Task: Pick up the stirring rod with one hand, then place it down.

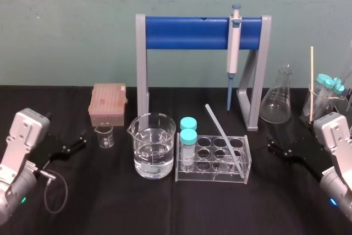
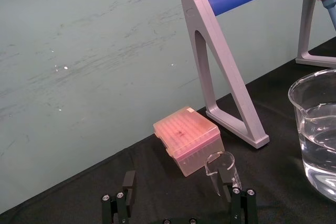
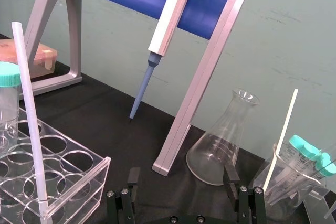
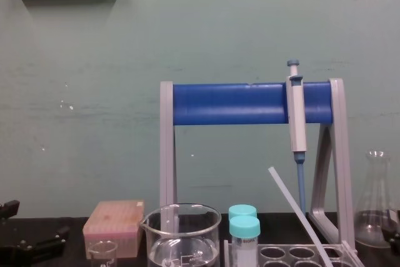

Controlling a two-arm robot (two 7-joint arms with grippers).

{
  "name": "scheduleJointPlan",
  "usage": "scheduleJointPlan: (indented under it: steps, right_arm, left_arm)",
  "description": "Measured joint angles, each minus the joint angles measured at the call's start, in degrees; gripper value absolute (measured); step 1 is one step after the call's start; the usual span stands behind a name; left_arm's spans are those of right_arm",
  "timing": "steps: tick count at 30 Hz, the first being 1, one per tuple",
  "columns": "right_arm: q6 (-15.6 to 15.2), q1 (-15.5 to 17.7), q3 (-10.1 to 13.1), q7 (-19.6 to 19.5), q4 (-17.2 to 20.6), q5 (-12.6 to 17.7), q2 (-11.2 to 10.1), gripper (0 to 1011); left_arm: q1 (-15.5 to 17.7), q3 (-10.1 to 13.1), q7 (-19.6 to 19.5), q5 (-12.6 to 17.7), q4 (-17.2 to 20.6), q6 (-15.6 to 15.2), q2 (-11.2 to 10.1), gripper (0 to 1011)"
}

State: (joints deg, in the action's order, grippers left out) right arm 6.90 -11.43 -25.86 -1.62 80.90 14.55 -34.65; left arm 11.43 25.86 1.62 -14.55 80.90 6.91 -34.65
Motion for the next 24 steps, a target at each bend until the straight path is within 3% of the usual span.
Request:
scheduleJointPlan:
  steps: [18,21,24]
  right_arm:
    - [0.0,0.0,0.0,0.0,0.0,0.0,0.0,1000]
    - [0.9,0.4,0.5,0.6,0.2,0.0,0.0,1000]
    - [4.2,1.1,1.4,3.3,0.8,1.1,-0.2,1000]
  left_arm:
    - [0.0,0.0,0.0,0.0,0.0,0.0,0.0,1000]
    - [0.0,0.0,0.0,0.0,0.0,0.0,0.0,1000]
    - [0.0,0.0,0.0,0.0,0.0,0.0,0.0,1000]
